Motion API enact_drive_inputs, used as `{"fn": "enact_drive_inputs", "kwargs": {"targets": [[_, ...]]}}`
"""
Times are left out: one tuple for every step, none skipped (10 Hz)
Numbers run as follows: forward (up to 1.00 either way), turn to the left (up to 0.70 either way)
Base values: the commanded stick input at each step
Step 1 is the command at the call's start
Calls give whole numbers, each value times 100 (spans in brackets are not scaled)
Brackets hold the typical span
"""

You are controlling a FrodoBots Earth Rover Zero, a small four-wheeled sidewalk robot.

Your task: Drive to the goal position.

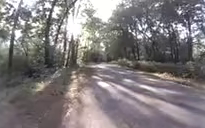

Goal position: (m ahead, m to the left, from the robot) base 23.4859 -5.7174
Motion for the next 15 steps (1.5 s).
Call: {"fn": "enact_drive_inputs", "kwargs": {"targets": [[70, -1], [70, -1], [70, -1], [70, -1], [70, -1], [70, -1], [70, -1], [70, -1], [70, -1], [70, -1], [70, -1], [70, -1], [70, -1], [70, -1], [70, -1]]}}
